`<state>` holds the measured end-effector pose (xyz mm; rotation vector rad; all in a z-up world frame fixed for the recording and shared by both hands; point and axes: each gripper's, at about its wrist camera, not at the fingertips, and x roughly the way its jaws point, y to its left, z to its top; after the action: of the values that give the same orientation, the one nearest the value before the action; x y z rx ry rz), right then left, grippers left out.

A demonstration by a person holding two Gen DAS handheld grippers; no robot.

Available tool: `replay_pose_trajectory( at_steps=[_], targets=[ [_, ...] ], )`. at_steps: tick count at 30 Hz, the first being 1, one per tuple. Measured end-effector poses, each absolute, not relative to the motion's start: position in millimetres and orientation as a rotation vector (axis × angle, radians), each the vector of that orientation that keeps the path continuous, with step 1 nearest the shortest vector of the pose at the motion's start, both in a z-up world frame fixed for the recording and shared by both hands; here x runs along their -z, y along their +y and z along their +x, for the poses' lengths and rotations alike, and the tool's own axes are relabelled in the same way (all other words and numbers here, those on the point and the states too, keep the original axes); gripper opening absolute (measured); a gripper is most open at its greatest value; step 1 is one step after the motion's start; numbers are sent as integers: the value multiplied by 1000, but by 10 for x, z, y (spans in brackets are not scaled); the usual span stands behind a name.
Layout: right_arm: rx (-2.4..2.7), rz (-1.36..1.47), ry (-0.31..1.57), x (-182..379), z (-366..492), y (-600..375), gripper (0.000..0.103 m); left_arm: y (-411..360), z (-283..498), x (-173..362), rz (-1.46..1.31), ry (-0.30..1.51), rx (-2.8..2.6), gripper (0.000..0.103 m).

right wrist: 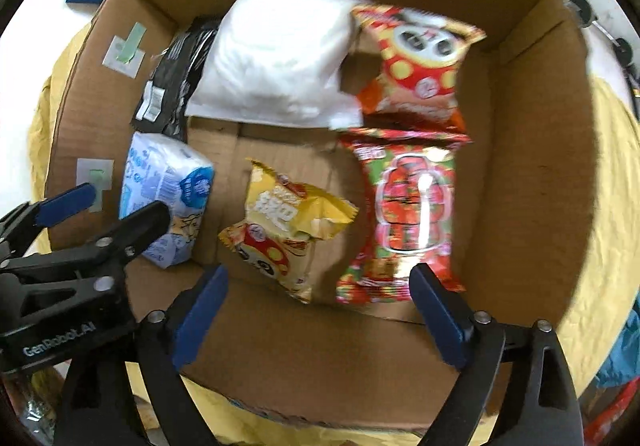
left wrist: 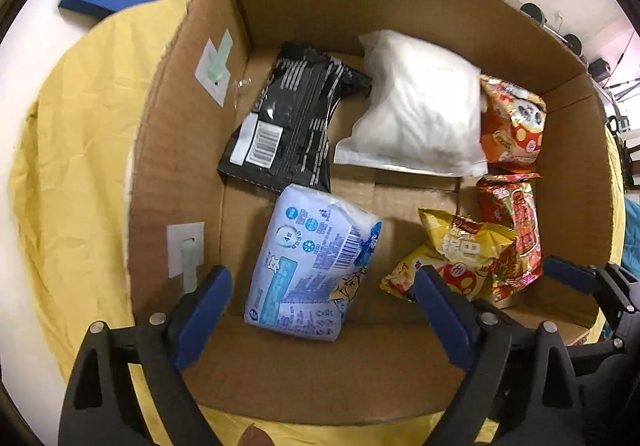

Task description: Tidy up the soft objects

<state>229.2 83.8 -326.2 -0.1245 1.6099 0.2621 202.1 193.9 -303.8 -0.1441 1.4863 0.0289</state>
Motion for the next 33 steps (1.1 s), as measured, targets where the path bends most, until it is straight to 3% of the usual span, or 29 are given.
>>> replay_pose_trajectory(
  at_steps=[3,14,33],
  targets=[
    [-237,-129,1587,3226,2251,697,103,1937,1979,2903,-134,1465,-39,99],
    [-190,-70,1520,2844,2099,479,103,1879,1843,2288,-114,1366,-70,100],
    [-175,15,1268,960,1232,-217,103,1571,1041,948,-96,1128,-57,103]
  ],
)
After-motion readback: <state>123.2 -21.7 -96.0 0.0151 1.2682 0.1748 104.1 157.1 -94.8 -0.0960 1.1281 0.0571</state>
